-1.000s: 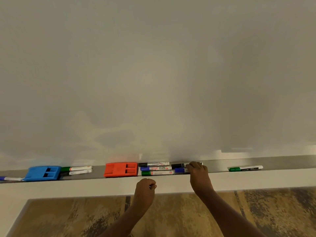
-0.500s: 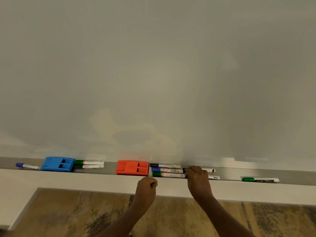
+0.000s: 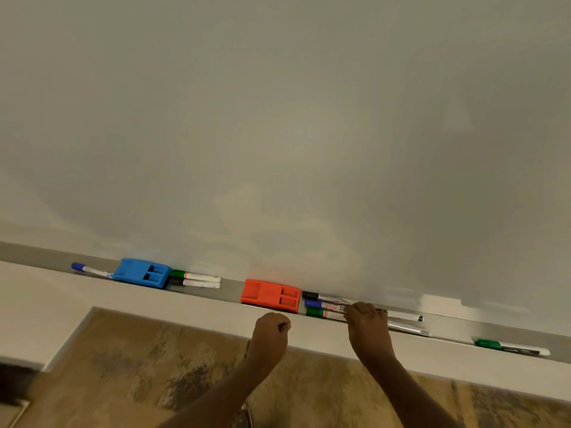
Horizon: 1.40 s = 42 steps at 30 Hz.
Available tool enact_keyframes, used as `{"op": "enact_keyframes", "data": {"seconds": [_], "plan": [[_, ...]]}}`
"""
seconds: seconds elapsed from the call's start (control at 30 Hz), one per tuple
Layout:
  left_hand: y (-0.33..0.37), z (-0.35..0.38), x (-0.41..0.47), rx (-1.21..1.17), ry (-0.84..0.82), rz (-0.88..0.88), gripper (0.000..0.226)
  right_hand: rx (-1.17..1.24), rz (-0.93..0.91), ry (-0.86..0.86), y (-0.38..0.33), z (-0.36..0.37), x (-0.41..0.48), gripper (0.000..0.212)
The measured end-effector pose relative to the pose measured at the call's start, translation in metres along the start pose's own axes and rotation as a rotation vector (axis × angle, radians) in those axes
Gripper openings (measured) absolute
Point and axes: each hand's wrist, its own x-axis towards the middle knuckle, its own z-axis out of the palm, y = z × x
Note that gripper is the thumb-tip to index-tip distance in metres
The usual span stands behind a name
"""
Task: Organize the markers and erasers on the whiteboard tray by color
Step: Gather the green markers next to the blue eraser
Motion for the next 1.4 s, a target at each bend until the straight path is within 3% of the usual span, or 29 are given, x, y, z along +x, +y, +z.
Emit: {"op": "enact_keyframes", "data": {"seconds": [0.27,0.5,0.8,1.07,1.4], "plan": [[-0.012,-0.008,0.006,-0.034,-0.041,0.034,0.028,-0.012,0.063,-0.108,-0.007,0.005,0.005,0.022],[0.003,0.0,0.013,-0.072,-0.047,0.052,0.014,-0.023,0.115,-0.117,-0.009,0.003,0.006,0.024],[0.03,0.018,0.01,-0.017,-0.21,0.04,0.043,-0.029,0.252,-0.164,-0.004,0.007,0.006,0.008],[0.039,0.026,0.015,0.071,-0.266,-0.008,0.042,-0.054,0.279,-0.181,-0.005,0.013,0.007,0.015],[0.043,0.033,0.016,-0.008,-0.24,-0.05,0.051,-0.05,0.203,-0.236,0.01,0.011,0.007,0.034]]}}
